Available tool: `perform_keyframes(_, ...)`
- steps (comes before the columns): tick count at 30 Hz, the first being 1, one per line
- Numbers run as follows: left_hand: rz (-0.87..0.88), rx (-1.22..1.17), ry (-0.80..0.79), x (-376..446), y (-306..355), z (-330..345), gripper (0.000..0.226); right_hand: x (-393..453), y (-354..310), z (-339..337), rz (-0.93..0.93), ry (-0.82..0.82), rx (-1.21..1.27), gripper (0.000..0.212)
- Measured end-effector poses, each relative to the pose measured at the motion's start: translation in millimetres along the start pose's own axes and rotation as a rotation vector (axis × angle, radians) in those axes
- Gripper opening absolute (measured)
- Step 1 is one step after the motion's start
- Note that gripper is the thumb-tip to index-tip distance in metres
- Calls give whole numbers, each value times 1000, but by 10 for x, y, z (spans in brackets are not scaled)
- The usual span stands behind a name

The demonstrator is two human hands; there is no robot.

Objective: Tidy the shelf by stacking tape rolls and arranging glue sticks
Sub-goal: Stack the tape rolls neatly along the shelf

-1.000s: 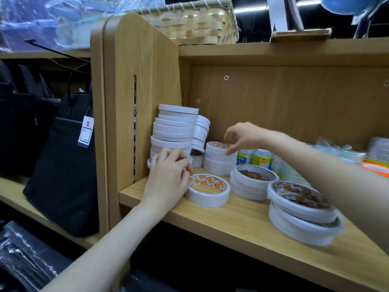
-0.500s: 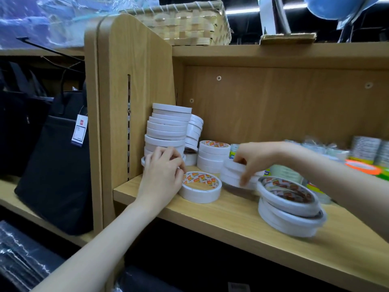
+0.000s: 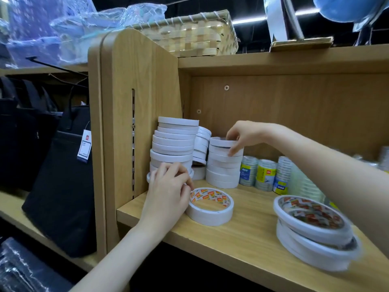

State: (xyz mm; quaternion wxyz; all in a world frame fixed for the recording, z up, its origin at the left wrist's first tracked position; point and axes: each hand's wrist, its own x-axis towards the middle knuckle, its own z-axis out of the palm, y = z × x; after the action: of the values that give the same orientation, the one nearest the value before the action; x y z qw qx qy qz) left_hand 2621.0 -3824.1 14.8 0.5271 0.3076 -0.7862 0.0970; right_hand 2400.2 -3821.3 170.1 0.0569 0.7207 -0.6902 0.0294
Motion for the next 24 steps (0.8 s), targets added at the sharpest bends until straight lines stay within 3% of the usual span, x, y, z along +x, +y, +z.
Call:
perform_keyframes(3,6,-6,16,11,-19,16,26,-76,99,-72,-17,27,98,9)
perform_keyframes(7,-2,-9,12,3,-13,22,23,-76,95,11,-33,8,111,29)
perform_keyframes(10,8,-2,14,0,-2,13,26,-13,81,119,-35,6,94,13)
perform_keyframes(18,-3,5,-11,-5,-9,16,20,-2,92,166,29,8,6,22)
perform_keyframes(24,-76,-18,125,-6,17,-22,25,88,-105,-32,-66,278,215,51)
